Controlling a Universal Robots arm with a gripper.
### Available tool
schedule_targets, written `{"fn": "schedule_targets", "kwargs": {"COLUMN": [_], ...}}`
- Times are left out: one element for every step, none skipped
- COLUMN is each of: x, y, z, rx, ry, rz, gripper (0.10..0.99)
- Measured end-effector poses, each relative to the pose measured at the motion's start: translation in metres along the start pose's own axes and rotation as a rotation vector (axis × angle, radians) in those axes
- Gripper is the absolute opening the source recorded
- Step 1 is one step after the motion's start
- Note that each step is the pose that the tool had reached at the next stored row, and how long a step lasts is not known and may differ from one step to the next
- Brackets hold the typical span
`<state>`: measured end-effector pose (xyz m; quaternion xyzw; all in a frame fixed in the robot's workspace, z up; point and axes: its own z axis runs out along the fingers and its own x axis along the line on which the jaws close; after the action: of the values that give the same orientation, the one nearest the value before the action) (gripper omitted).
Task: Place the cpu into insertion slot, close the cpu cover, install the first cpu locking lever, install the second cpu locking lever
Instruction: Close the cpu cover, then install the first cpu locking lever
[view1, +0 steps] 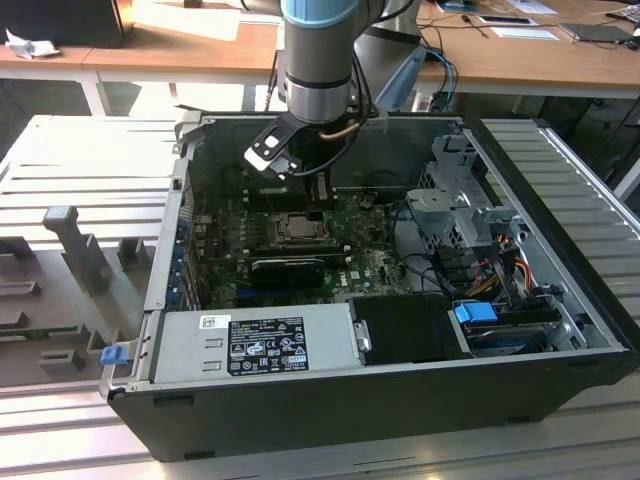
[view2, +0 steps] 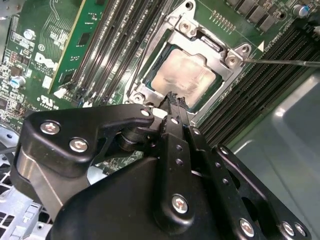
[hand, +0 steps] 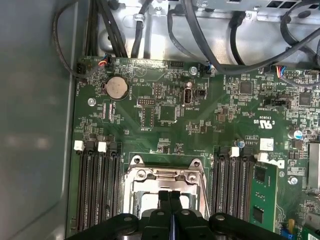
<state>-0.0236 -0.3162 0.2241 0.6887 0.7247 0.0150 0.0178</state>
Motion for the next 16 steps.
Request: {"fn": "schedule_targets", "kwargs": {"x": [0.0001, 0.0001, 0.0002, 0.0002, 0.0003, 0.0004, 0.0005, 0.0005, 0.0006, 0.0006, 0.0006, 0.0007, 0.0007, 0.0008, 0.0008, 0.0008], "y": [-0.0007, -0.0021, -0.0031, -0.0043, -0.0064, -0.0081, -0.0089, -0.0101, -0.0104, -0.0105, -0.0116, -0.0126, -0.0131, -0.0133, -0.0136, -0.0139], "z": [0.0000, 0.0000, -0.0001, -0.0001, -0.0002, -0.0003, -0.0003, -0.0004, -0.0004, -0.0004, -0.0005, -0.0005, -0.0005, -0.0005, -0.0005, -0.0006], "rx": [0.000, 0.000, 0.000, 0.000, 0.000, 0.000, 0.000, 0.000, 0.000, 0.000, 0.000, 0.000, 0.000, 0.000, 0.000, 0.000], "ry": [0.0001, 0.0001, 0.0000, 0.0001, 0.0001, 0.0000, 0.0001, 0.0000, 0.0001, 0.0002, 0.0001, 0.0001, 0.0000, 0.0000, 0.0001, 0.0001], "rz": [0.000, 0.000, 0.000, 0.000, 0.000, 0.000, 0.000, 0.000, 0.000, 0.000, 0.000, 0.000, 0.000, 0.000, 0.000, 0.000], "gripper": [0.106, 0.106, 0.106, 0.106, 0.106, 0.106, 0.106, 0.106, 0.106, 0.106, 0.106, 0.106, 0.106, 0.106, 0.106, 0.106]}}
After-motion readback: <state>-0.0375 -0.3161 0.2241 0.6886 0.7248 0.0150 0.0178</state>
